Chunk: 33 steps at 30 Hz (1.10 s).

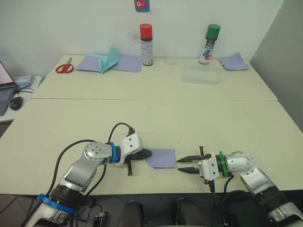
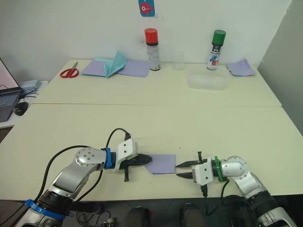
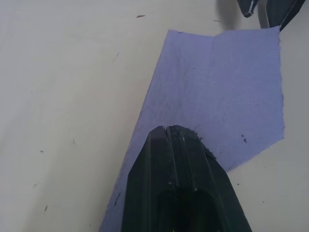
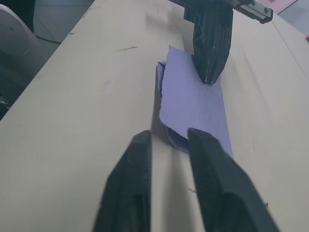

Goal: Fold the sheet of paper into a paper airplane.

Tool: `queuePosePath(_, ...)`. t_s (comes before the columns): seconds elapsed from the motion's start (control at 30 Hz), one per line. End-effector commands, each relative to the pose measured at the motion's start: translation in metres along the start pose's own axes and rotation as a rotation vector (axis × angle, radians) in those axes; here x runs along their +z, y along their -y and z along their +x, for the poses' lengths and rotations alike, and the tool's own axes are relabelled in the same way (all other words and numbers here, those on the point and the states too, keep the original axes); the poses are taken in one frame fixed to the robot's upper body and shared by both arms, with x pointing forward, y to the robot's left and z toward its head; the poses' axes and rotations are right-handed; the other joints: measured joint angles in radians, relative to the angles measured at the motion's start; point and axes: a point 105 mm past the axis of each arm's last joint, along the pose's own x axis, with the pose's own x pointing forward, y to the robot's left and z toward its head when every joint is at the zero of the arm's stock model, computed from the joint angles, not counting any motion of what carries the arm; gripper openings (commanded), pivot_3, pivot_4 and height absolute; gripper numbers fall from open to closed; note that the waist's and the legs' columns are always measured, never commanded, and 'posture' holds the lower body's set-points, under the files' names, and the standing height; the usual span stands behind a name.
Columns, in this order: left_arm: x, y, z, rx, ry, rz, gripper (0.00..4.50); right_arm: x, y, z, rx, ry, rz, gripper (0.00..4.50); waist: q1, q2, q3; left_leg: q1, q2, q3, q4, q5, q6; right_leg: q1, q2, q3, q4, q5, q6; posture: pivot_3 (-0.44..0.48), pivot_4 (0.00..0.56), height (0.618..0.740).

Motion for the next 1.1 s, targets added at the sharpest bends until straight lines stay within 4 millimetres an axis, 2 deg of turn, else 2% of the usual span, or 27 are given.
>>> queuePosePath(0.03, -0.018, 0.002, -0.001, 0.001, -0.078, -0.024, 0.00, 0.003, 0.004, 0.000, 0.001, 0.009, -0.043, 1.98, 0.000, 0.000, 0.000, 0.000, 0.000, 0.000, 0.000, 0.000, 0.000, 0.000, 0.000, 0.000, 0.000, 0.000, 0.000, 0.000, 0.150, 0.740)
queuePosePath(0.9, -0.023, 0.006, -0.002, -0.009, -0.096, -0.012, 0.00, 0.014, 0.021, 0.026, -0.080, 0.079, 0.001, 1.98, 0.000, 0.000, 0.000, 0.001, 0.001, -0.001, -0.001, 0.000, 0.000, 0.001, -0.001, 0.000, 0.000, -0.001, -0.001, 0.000, 0.150, 0.740)
queuePosePath(1.1, -0.024, 0.009, -0.001, -0.013, -0.099, -0.019, 0.00, 0.020, 0.026, 0.039, -0.080, 0.113, 0.003, 1.98, 0.000, 0.000, 0.000, 0.001, 0.001, -0.001, -0.001, 0.000, 0.000, 0.000, -0.001, 0.000, 0.000, -0.001, -0.001, 0.000, 0.150, 0.740)
